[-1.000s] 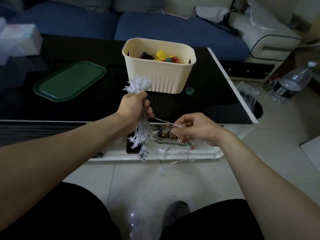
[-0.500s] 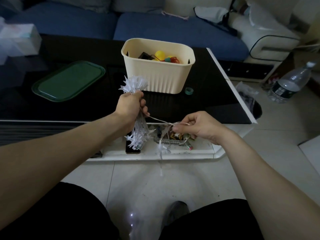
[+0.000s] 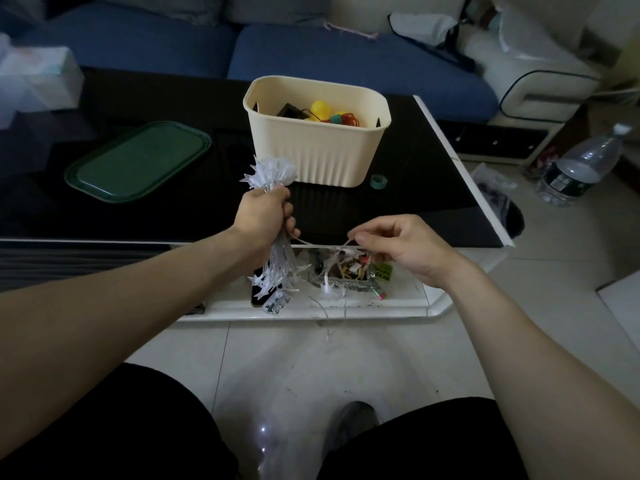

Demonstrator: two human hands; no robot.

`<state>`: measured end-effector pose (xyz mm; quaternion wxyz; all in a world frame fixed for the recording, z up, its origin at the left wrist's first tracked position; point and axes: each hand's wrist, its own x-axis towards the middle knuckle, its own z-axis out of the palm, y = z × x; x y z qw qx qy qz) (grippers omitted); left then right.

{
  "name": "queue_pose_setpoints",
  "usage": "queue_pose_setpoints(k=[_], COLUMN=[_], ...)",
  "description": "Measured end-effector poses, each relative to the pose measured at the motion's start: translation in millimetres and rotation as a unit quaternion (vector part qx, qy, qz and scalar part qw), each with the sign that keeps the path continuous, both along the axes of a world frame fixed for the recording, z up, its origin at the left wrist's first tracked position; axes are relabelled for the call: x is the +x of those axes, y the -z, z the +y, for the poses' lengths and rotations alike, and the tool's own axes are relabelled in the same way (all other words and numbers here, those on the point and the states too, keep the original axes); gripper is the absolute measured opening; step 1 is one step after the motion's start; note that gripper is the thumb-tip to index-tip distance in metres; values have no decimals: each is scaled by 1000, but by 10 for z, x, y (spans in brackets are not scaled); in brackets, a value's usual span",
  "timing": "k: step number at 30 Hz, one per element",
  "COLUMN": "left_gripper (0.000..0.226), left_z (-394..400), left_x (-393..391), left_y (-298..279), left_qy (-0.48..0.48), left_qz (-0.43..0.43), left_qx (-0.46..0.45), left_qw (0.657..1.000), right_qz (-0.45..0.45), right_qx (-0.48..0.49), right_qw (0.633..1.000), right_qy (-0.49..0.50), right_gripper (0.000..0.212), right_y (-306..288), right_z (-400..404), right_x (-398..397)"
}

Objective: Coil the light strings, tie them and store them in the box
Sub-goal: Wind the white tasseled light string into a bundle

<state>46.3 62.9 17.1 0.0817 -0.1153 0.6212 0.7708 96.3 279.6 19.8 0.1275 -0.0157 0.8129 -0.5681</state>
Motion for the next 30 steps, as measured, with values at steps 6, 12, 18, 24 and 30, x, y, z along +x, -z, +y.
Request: queue_pose_setpoints(k=[6,12,18,24,30], left_gripper=[22,24,25,23,20], left_z=[42,96,86,36,17], left_x=[25,64,64,49,50], left_y=[-14,-16,-22,-7,-69], left_qy=[1,9,14,7,-32], left_qz=[-1,1,9,19,28], left_qx=[8,16,2,-26,-16], left_qw=[1000,1000,1000,999,999], right_qz=[-13,-32,-113,-242,-267], right_qx=[4,-29,59,279,380], right_qw=[1000,996,985,921,875], right_qy=[-27,-78,-120,-123,-136], right_gripper=[9,24,25,9,2], right_y=[-19,-20,-47,23,-34], right_z=[-67,-111,-79,104,193], right_x=[-8,-15,-8,7,18])
